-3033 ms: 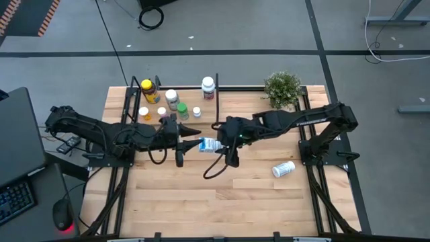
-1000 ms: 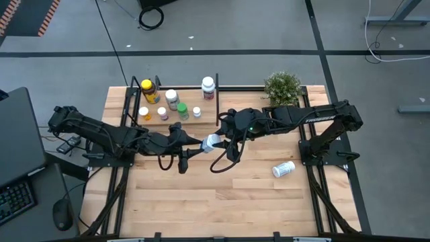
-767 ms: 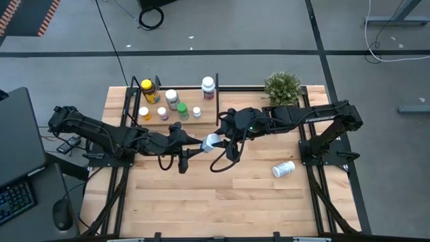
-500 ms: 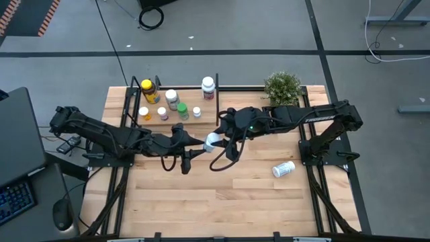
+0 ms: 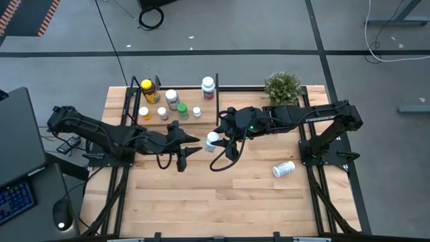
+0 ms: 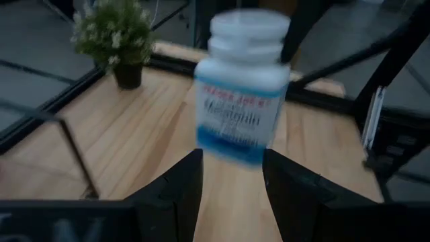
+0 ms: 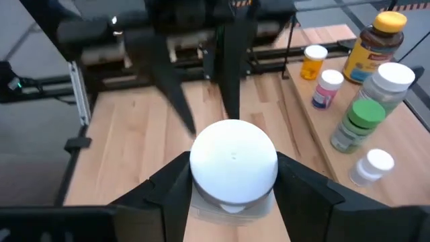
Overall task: Pick and place medicine bottles onto shelf by color
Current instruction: Put the blue medicine bottle on the shelf
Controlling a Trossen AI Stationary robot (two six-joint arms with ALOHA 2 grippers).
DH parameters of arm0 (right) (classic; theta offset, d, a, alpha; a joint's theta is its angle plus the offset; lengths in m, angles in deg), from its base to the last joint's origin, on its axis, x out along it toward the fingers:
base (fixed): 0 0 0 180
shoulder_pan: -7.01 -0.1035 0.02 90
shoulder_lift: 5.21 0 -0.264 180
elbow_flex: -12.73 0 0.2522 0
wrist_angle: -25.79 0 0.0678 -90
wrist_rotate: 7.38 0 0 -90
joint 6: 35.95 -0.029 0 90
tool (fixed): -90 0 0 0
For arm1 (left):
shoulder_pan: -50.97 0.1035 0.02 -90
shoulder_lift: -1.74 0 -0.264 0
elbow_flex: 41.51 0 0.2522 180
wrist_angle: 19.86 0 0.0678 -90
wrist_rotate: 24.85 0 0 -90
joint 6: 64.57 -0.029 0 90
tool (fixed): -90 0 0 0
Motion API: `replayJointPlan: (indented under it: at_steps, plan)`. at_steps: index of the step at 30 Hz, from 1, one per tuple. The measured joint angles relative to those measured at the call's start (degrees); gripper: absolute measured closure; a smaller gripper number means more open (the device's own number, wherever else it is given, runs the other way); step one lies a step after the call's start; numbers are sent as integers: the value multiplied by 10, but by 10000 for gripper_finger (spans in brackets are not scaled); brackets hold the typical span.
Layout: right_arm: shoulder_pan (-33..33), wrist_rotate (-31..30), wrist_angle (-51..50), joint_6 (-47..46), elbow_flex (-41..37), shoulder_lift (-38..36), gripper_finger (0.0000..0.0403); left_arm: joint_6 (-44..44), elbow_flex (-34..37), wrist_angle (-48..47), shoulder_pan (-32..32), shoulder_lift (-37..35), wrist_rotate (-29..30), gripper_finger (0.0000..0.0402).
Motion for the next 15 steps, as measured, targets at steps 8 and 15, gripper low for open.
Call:
replayJointPlan:
  at_steps: [8,15]
  plan:
    - [17,-19,-30,33,0,0,209,48,0,-123,5,-91,51,239]
    - [54,-92,-15,98,0,22,209,44,0,-121,4,-151,81,239]
